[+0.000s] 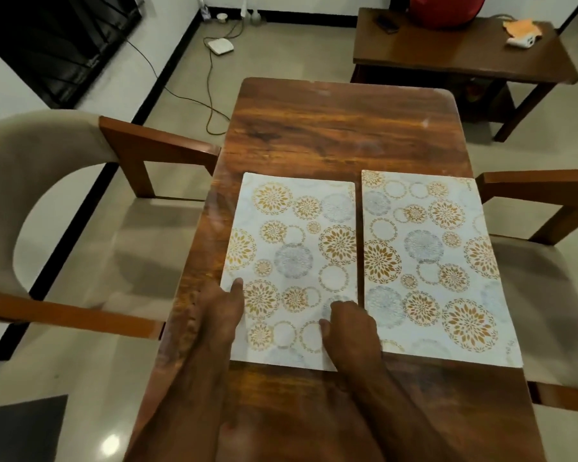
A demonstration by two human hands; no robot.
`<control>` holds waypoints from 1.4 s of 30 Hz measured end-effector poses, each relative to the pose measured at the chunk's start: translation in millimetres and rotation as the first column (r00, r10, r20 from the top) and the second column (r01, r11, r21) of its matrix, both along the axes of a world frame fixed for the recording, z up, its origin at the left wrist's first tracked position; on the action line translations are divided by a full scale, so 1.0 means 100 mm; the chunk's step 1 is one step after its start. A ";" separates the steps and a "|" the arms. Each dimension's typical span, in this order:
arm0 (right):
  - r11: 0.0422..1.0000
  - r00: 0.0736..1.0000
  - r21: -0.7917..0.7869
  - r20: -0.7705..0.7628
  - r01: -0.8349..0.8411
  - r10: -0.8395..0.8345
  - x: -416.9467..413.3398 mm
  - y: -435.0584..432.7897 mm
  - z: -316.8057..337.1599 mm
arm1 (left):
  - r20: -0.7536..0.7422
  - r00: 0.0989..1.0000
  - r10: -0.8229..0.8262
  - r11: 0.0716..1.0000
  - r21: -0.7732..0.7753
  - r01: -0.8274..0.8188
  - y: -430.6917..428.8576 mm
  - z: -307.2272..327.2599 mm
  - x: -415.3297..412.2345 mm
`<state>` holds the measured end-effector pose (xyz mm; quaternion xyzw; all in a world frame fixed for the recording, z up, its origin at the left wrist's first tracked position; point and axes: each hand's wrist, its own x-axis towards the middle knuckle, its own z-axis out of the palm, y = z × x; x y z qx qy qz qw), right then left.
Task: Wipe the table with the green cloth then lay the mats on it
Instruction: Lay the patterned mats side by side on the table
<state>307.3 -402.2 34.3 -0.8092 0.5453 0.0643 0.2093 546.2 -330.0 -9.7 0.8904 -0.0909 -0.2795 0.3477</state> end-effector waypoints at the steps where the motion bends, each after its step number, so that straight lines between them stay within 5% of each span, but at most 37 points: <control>1: 1.000 1.000 -0.008 -0.011 -0.001 0.001 0.02 0.00 -0.01 | -0.021 1.000 -0.010 0.999 -0.035 0.009 -0.01 0.12 0.00; 6: 0.997 0.997 -0.019 0.004 0.075 -0.074 0.14 -0.08 -0.07 | -0.096 0.987 -0.129 0.983 -0.146 0.114 0.09 0.31 0.22; 10: 0.965 0.955 -0.013 0.149 0.263 -0.258 0.30 -0.29 -0.13 | -0.276 0.961 -0.026 0.969 -0.243 -0.043 0.29 0.29 0.64; 13: 0.843 0.770 0.363 0.368 0.397 -0.522 0.52 -0.47 -0.02 | -0.434 0.900 0.040 0.916 -0.344 -0.207 0.40 0.30 0.89; 15: 0.696 0.571 0.644 0.455 0.319 -0.683 0.68 -0.54 0.06 | -0.487 0.873 0.021 0.890 -0.390 -0.238 0.44 0.30 1.07; 16: 0.685 0.538 0.665 0.476 0.298 -0.696 0.74 -0.57 0.06 | -0.498 0.867 -0.004 0.885 -0.405 -0.229 0.44 0.29 1.17; 22: 0.763 0.655 0.507 0.423 0.402 -0.626 0.86 -0.64 -0.30 | -0.170 0.978 -0.121 0.944 -0.325 0.060 0.20 0.18 1.60; 42: 0.807 0.723 0.330 0.363 0.490 -0.588 0.77 -0.74 -0.47 | 0.076 0.977 -0.201 0.968 -0.138 0.210 0.10 -0.18 1.67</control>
